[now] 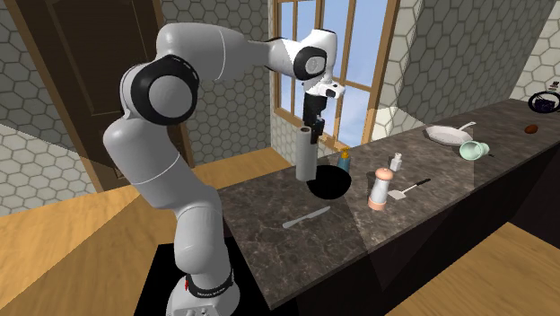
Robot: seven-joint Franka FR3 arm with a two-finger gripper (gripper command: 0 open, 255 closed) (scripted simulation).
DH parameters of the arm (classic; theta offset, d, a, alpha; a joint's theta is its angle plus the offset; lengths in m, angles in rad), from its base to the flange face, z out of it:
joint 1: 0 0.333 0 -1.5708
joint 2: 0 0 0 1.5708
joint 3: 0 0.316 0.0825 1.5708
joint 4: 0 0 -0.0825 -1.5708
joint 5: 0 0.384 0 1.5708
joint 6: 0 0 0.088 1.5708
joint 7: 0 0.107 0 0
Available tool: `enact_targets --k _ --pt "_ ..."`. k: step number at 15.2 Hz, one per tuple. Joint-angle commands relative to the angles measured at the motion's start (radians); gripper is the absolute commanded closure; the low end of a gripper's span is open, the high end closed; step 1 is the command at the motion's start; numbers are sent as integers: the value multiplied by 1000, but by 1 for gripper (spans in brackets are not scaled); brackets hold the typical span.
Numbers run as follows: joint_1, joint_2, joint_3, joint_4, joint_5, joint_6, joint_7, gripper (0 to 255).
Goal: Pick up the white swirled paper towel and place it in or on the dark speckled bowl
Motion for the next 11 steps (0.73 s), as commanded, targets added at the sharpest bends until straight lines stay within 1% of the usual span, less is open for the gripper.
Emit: enact_targets --k 1,4,7,9,11 --pt "-1 2 -2 22 -2 -20 2 255" --pt "-17 129 29 178 -55 -56 45 255" --pt "-18 267 60 354 -121 -105 95 255" --pt "-6 368 79 485 -174 -149 131 255" --pt "21 477 94 634 -234 -205 168 255"
